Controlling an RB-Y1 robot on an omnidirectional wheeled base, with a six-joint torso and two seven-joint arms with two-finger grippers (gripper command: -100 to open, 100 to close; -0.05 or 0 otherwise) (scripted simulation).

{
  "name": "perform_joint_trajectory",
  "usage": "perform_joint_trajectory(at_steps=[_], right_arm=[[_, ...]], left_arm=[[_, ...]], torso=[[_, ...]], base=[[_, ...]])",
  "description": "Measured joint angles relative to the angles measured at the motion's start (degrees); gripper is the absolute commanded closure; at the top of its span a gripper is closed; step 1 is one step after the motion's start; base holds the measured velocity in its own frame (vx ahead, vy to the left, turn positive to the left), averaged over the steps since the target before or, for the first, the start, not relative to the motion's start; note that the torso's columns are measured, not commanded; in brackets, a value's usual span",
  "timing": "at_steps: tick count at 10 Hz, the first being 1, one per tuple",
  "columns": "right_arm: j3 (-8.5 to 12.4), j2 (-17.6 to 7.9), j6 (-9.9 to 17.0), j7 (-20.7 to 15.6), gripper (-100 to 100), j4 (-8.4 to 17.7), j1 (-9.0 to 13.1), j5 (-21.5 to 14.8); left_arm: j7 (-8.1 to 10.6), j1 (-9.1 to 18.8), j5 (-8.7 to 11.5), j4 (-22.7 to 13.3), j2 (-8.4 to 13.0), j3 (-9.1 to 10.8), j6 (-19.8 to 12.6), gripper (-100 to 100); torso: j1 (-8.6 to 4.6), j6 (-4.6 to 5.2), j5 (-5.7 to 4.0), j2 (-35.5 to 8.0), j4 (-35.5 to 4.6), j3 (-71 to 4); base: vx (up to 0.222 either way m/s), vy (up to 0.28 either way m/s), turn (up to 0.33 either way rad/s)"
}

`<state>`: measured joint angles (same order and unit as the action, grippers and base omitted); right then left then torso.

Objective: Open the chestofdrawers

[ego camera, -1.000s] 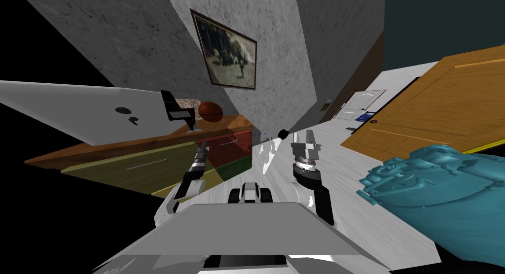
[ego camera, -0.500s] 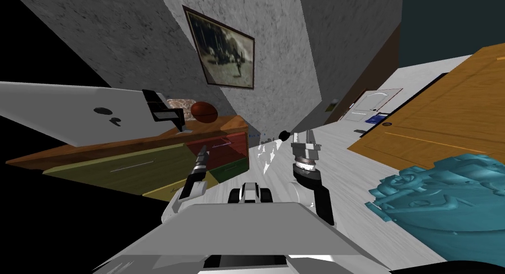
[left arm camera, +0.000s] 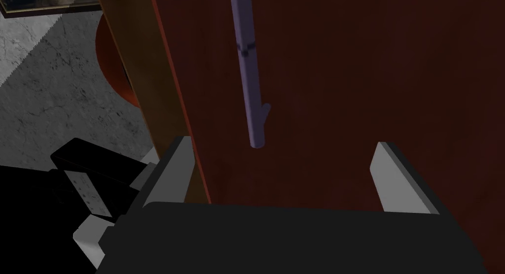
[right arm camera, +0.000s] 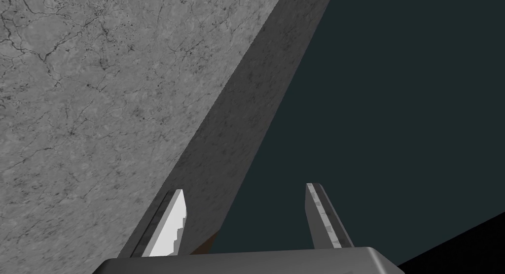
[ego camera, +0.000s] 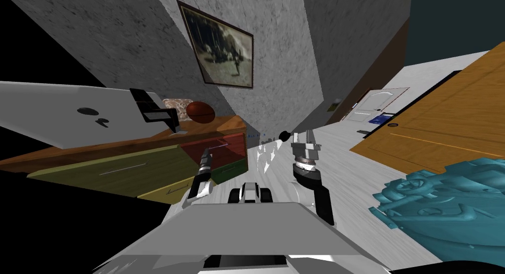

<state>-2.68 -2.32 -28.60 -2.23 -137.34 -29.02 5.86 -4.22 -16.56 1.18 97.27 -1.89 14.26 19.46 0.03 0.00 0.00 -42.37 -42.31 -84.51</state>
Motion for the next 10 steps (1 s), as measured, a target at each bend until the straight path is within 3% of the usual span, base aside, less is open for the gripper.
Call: perform_joint_trajectory(at_steps=[3, 4, 5, 6, 10], right_arm=[[0.0, 0.0, 0.0, 0.0, 0, 0.0, 0.0, 0.0], [0.0, 0.0, 0.0, 0.0, 0, 0.0, 0.0, 0.0], [0.0, 0.0, 0.0, 0.0, 0, 0.0, 0.0, 0.0], [0.0, 0.0, 0.0, 0.0, 0, 0.0, 0.0, 0.0], [0.0, 0.0, 0.0, 0.0, 0, 0.0, 0.0, 0.0]], left_arm=[[-0.01, -0.2, 0.1, 1.8, -0.1, 0.18, -1.5, -100], [0.00, -0.2, 0.1, 2.0, -0.1, 0.19, -1.7, 100], [0.02, -0.2, 0.0, 1.1, -0.1, 0.09, -1.0, 100], [0.04, 0.1, 0.0, 1.3, -0.1, 0.05, -0.5, -100], [0.01, 0.0, 0.0, 1.0, 5.8, -0.27, -0.7, -100]], torso=[[0.07, 0.00, 0.03, 0.3, 0.1, -0.2], [-0.02, 0.00, 0.01, 0.1, 0.0, -0.1], [-0.13, 0.00, -0.02, -0.2, 0.0, 0.1], [0.14, 0.05, 0.21, 0.2, 0.2, 0.0], [0.27, -0.02, -0.02, 0.4, 0.0, -0.3]], base=[[0.058, 0.018, -0.019], [-0.035, -0.011, 0.034], [-0.021, -0.007, 0.017], [-0.013, -0.012, -0.004], [-0.006, -0.011, -0.001]])
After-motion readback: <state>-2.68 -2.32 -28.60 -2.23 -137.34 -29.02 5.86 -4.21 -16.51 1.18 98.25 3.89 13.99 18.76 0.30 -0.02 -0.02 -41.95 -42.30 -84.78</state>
